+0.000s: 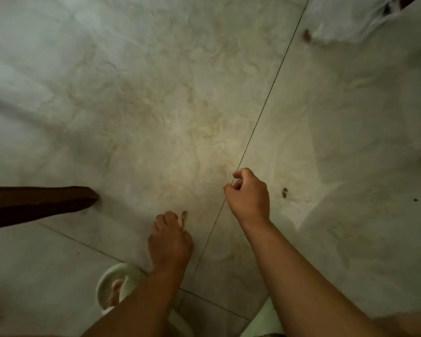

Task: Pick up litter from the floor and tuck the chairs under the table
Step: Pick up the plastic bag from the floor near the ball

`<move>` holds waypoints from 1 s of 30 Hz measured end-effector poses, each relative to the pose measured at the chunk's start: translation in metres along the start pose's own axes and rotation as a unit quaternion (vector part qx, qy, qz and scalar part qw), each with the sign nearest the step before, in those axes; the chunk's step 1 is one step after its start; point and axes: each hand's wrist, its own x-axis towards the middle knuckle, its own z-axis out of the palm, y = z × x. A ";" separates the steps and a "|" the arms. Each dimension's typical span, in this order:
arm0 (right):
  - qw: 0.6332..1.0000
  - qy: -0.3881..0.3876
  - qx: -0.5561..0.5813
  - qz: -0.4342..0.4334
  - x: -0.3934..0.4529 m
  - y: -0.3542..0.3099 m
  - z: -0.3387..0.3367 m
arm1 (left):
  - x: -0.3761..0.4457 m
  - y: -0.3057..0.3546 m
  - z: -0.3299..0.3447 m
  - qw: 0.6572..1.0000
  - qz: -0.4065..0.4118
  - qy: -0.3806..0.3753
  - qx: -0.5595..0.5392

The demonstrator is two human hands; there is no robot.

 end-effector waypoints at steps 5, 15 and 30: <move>0.998 0.054 0.009 0.013 0.001 0.032 0.007 | 0.007 -0.015 0.022 0.999 -0.011 0.022 -0.040; 0.974 0.186 -0.056 0.113 0.020 0.084 -0.013 | 0.032 0.021 0.015 0.994 0.078 0.040 -0.071; 0.985 0.142 -0.053 0.081 0.039 0.089 -0.014 | 0.033 0.095 -0.006 0.965 0.197 0.065 -0.158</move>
